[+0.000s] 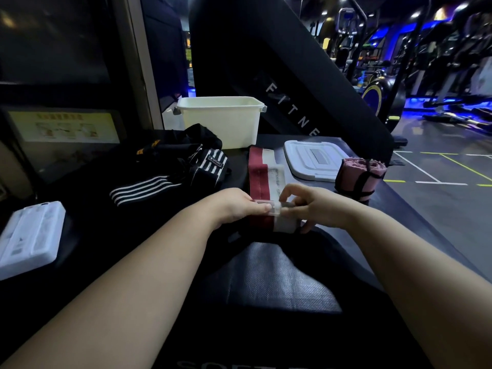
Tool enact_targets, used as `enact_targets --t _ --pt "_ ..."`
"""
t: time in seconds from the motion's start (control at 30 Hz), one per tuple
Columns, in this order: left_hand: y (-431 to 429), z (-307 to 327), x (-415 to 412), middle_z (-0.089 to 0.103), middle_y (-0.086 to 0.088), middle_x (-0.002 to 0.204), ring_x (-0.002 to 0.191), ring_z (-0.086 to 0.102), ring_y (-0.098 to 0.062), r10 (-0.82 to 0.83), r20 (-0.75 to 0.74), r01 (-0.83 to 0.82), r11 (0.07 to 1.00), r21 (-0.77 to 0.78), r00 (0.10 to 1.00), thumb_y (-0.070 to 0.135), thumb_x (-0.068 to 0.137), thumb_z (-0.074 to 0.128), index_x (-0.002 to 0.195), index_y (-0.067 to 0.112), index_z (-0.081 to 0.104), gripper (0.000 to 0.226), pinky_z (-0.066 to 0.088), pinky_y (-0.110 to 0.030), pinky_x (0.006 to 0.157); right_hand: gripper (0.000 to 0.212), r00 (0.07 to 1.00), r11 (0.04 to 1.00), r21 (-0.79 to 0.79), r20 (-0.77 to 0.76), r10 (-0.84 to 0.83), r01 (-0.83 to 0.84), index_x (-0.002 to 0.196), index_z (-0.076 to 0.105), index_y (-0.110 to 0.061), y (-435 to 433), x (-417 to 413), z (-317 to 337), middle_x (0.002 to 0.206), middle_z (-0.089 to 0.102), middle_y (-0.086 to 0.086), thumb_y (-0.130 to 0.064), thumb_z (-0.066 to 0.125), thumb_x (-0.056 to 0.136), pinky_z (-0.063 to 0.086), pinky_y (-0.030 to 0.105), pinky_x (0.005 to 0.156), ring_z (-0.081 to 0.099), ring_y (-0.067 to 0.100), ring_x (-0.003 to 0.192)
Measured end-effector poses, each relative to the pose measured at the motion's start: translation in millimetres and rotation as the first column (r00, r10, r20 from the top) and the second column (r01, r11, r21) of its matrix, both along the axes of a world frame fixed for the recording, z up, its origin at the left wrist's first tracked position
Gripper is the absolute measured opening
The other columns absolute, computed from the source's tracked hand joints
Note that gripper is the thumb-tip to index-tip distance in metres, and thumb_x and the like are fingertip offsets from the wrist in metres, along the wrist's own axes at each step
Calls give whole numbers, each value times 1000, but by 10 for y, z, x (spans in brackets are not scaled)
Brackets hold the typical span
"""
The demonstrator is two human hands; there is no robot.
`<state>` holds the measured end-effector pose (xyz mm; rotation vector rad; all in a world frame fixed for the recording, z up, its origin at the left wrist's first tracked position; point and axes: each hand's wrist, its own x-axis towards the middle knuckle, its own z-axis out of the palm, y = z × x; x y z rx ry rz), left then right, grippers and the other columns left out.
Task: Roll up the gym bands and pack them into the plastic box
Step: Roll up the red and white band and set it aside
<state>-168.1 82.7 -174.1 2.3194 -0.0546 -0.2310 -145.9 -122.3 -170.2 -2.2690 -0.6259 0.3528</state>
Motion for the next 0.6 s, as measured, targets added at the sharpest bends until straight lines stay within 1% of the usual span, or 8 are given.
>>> enact_targets --t 0.07,0.17,0.27,0.33,0.37,0.4,0.5,0.6 --pt "40 -35 41 69 -2 91 84 62 -15 33 89 -36 999 29 996 47 79 75 90 15 68 34 48 -28 76 9 1000 1000 11 9 -11 11 89 56 -22 25 35 -5 80 52 7 -21 65 92 59 35 62 54 15 66" --pt "41 -81 80 65 6 90 78 58 -8 56 252 -46 998 -45 966 36 75 81 91 20 62 30 47 -23 72 8 999 1000 12 38 -19 19 86 59 -21 71 96 -6 75 53 1 -22 64 92 56 27 57 53 9 61" --pt "-35 -112 122 68 6 81 74 60 -7 63 289 -31 993 -112 955 28 77 81 80 23 68 15 50 -22 72 11 995 999 -35 91 -37 40 81 62 -25 66 195 -6 75 56 -4 -28 67 90 56 32 67 55 9 68" --pt "-38 -110 147 70 5 80 71 61 -5 64 292 -31 993 -116 954 29 76 82 79 22 71 13 50 -20 71 12 987 991 -123 158 -31 50 80 62 -27 63 242 -16 76 59 -8 -35 68 88 53 32 74 56 7 70" --pt "-24 -112 159 71 4 79 70 61 -4 67 286 -31 991 -128 956 29 75 83 79 22 72 13 50 -19 69 12 981 988 -142 190 -30 58 81 62 -28 70 252 -33 78 59 -9 -36 68 88 51 30 75 56 5 71" --pt "-5 -117 179 71 4 78 68 60 -3 72 281 -33 989 -143 957 28 75 83 77 21 73 13 50 -18 67 11 976 991 -115 213 -39 64 85 62 -28 78 259 -58 80 59 -10 -35 70 87 50 28 73 55 5 71" --pt "1 -150 229 68 7 72 66 58 -3 95 301 -50 986 -156 949 28 76 82 73 20 72 13 47 -18 66 21 951 994 81 292 -100 79 93 58 -30 83 265 -140 91 56 -8 -27 76 82 47 23 69 54 7 76" --pt "-26 -208 283 62 8 69 63 53 -4 112 342 -79 991 -109 933 30 79 79 71 22 67 17 44 -18 61 18 894 995 94 442 -68 29 80 63 -34 89 294 -185 88 60 -8 -21 76 82 42 18 72 57 5 80"
